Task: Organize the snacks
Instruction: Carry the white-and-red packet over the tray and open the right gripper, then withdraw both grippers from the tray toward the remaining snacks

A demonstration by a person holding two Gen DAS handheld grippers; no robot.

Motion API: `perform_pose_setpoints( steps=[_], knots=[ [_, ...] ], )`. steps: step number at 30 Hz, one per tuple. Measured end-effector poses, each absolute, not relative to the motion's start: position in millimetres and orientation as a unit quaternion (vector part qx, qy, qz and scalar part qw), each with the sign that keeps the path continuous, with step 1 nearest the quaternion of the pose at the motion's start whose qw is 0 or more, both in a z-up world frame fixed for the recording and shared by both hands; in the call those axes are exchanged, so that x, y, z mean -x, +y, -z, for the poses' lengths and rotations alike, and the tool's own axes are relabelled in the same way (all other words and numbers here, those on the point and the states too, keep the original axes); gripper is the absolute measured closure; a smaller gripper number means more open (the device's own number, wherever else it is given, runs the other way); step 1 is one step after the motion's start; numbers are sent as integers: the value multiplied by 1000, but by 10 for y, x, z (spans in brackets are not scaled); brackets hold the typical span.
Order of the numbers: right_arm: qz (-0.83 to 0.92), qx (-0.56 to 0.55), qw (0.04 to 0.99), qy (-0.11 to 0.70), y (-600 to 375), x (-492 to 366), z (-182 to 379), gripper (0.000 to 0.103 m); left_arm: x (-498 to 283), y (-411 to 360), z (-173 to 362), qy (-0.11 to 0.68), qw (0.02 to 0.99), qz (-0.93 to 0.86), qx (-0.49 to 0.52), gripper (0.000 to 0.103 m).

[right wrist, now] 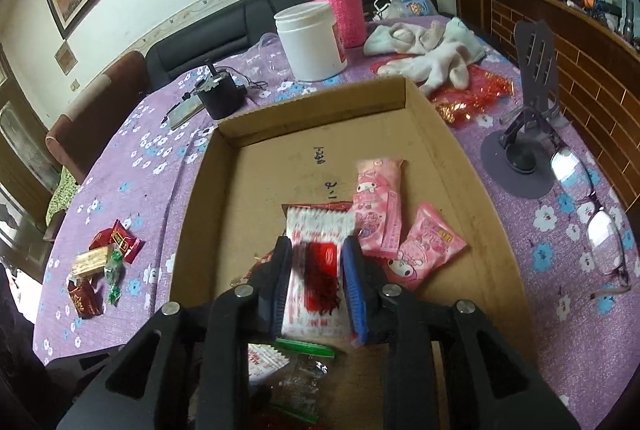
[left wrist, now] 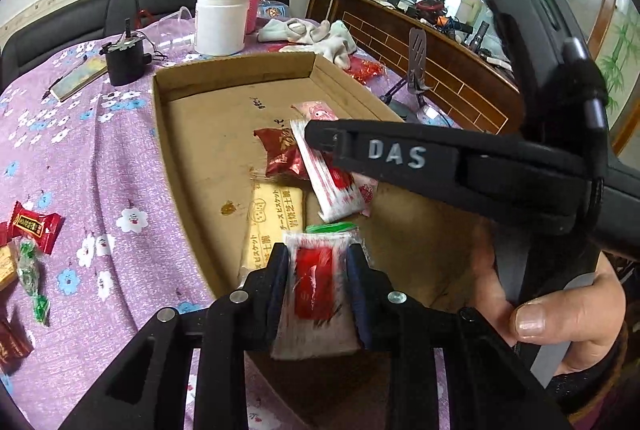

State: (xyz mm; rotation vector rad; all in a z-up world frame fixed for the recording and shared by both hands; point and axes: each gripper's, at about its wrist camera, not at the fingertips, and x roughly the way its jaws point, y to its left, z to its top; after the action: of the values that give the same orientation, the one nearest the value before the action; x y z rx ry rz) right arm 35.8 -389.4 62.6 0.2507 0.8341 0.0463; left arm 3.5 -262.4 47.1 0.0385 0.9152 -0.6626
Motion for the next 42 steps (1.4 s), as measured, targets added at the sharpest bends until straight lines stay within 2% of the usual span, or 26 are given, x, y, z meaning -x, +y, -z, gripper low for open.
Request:
perform_pose_setpoints(
  steps=[13, 16, 18, 21, 24, 34, 42],
  knots=[
    [-45, -136, 927, 347, -3850, -227, -854, 77, 177, -2041, -818, 404, 867, 292, 6, 72],
    [-60, -128, 931, 337, -3764, -184, -893, 77, 230, -1770, -867, 398, 875, 275, 19, 63],
    [-75, -119, 934, 329, -3679, -152, -932, 77, 282, -1554, -864, 395, 881, 260, 25, 63],
    [-100, -115, 936, 317, -3580, -109, -962, 69, 341, -1257, -834, 396, 886, 237, 34, 63],
    [-117, -102, 936, 315, -3448, -93, -967, 69, 419, -913, -777, 399, 890, 214, 49, 63],
    [-257, -85, 872, 408, -2484, -67, -838, 69, 612, 195, -472, 406, 901, 120, 92, 62],
    [-310, -124, 802, 496, -1633, -502, -476, 69, 653, 473, -416, 404, 903, 102, 102, 62]
  ],
)
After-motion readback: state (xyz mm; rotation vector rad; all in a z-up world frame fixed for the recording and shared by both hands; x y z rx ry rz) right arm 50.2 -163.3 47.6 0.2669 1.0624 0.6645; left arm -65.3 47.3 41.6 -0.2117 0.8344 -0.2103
